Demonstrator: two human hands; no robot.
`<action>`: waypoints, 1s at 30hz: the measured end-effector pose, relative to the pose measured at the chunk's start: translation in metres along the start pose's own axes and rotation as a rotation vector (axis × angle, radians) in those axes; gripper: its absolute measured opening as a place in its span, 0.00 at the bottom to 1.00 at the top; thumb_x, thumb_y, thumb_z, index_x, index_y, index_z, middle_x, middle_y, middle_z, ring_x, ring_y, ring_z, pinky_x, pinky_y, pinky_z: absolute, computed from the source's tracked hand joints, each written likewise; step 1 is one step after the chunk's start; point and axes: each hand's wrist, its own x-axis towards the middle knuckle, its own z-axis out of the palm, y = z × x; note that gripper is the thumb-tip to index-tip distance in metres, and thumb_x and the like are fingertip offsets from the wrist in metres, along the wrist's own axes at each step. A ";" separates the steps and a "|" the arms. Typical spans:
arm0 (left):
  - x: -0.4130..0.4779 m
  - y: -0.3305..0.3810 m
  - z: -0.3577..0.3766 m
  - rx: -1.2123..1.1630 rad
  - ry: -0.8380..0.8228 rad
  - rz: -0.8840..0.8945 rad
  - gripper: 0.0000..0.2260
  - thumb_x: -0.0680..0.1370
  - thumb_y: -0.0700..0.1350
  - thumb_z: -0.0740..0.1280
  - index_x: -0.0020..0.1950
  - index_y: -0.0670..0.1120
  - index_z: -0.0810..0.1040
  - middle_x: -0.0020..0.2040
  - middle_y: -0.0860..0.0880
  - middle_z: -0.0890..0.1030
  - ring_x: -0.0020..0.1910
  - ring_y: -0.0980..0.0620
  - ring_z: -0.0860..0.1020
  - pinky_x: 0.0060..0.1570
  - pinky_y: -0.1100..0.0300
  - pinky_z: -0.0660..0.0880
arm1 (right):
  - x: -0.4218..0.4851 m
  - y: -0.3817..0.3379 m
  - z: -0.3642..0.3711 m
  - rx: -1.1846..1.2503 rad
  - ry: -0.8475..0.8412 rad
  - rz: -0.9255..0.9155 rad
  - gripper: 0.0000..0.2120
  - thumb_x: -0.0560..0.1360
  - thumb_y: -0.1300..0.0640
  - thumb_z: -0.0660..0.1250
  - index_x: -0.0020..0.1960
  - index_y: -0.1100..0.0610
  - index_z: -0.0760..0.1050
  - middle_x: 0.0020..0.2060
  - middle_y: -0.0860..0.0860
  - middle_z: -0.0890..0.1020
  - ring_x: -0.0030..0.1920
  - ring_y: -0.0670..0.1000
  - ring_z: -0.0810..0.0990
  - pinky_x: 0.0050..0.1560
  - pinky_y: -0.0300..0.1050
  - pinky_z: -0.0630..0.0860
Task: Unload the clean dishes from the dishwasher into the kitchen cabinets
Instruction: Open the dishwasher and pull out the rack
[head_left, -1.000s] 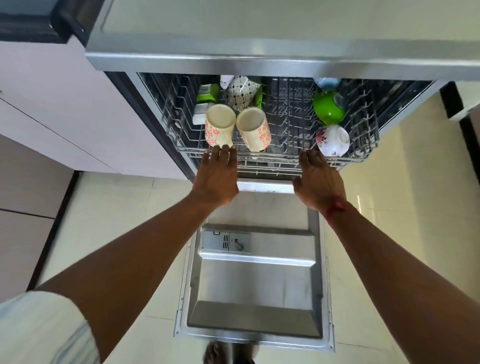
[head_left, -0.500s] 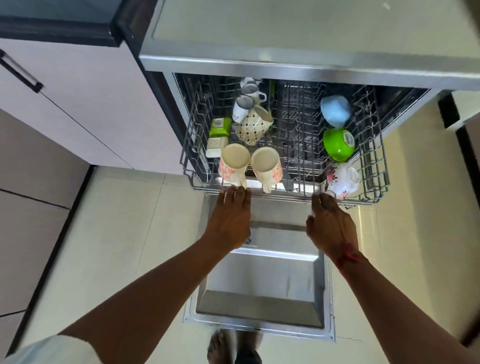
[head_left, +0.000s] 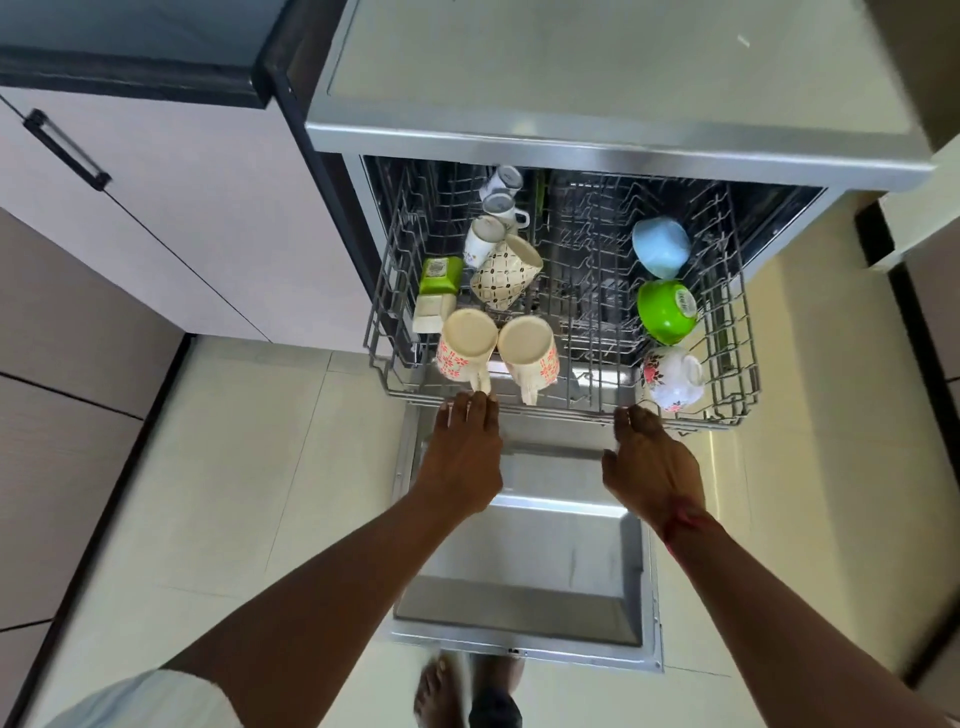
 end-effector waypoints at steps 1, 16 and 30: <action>-0.005 0.000 0.002 0.001 0.007 0.007 0.33 0.77 0.45 0.59 0.78 0.36 0.51 0.77 0.36 0.57 0.76 0.36 0.56 0.75 0.41 0.54 | -0.006 0.000 0.003 0.001 0.007 -0.003 0.29 0.74 0.55 0.63 0.74 0.59 0.64 0.71 0.54 0.69 0.71 0.56 0.69 0.57 0.50 0.76; -0.031 -0.012 -0.035 -0.093 -0.282 0.126 0.36 0.80 0.49 0.59 0.80 0.46 0.39 0.80 0.43 0.40 0.79 0.41 0.41 0.76 0.42 0.45 | -0.039 -0.001 -0.013 0.006 -0.176 -0.025 0.37 0.79 0.48 0.58 0.79 0.57 0.42 0.79 0.53 0.45 0.79 0.53 0.45 0.74 0.54 0.63; -0.036 -0.095 -0.260 0.012 0.374 0.065 0.31 0.82 0.58 0.45 0.79 0.45 0.41 0.80 0.43 0.40 0.79 0.41 0.41 0.76 0.40 0.48 | 0.012 -0.116 -0.242 -0.067 0.419 -0.381 0.34 0.80 0.41 0.45 0.79 0.60 0.42 0.79 0.56 0.42 0.79 0.57 0.43 0.74 0.65 0.53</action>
